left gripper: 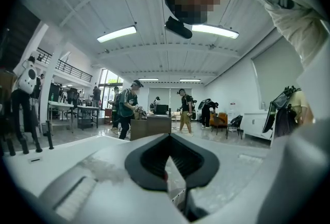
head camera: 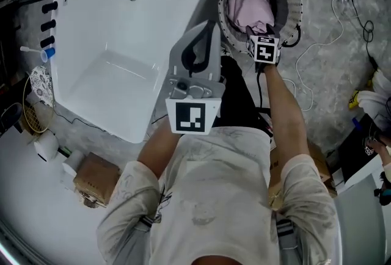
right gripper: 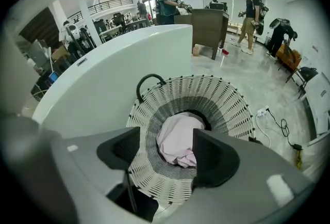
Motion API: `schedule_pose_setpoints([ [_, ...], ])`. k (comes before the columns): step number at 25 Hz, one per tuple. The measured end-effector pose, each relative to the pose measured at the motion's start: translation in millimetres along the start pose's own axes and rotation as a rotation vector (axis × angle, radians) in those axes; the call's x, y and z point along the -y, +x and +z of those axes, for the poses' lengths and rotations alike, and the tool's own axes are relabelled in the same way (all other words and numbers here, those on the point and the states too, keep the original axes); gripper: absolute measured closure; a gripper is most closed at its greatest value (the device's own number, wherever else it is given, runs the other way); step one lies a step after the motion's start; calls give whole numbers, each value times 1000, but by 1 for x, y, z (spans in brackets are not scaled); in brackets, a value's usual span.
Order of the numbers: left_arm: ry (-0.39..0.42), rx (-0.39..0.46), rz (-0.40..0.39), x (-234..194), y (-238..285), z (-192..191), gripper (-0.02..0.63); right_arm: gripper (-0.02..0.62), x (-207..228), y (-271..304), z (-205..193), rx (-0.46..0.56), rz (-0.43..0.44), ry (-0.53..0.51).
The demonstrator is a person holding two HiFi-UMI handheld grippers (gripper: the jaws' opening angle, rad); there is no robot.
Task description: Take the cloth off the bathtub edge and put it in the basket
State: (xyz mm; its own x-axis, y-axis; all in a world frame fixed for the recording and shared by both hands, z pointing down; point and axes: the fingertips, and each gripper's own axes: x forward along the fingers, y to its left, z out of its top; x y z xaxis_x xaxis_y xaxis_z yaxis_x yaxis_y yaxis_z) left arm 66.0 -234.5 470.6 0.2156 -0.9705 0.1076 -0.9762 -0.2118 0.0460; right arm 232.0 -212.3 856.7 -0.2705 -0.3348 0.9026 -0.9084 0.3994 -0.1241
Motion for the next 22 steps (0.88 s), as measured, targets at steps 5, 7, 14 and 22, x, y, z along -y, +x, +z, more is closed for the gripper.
schedule_pose_setpoints([
  [5,18,37,67,-20,-26,27,606,272,-21,-25,11,25,26,-26],
  [7,19,52,103,-28,-40,38,604,272,-29,-37,19,44,34,-47],
  [14,36,62,271,-71,-115,61,604,272,-100,-69,53,146,133,-188],
  [22,38,80,514,-120,-216,76,604,272,-191,-103,73,213,251,-362],
])
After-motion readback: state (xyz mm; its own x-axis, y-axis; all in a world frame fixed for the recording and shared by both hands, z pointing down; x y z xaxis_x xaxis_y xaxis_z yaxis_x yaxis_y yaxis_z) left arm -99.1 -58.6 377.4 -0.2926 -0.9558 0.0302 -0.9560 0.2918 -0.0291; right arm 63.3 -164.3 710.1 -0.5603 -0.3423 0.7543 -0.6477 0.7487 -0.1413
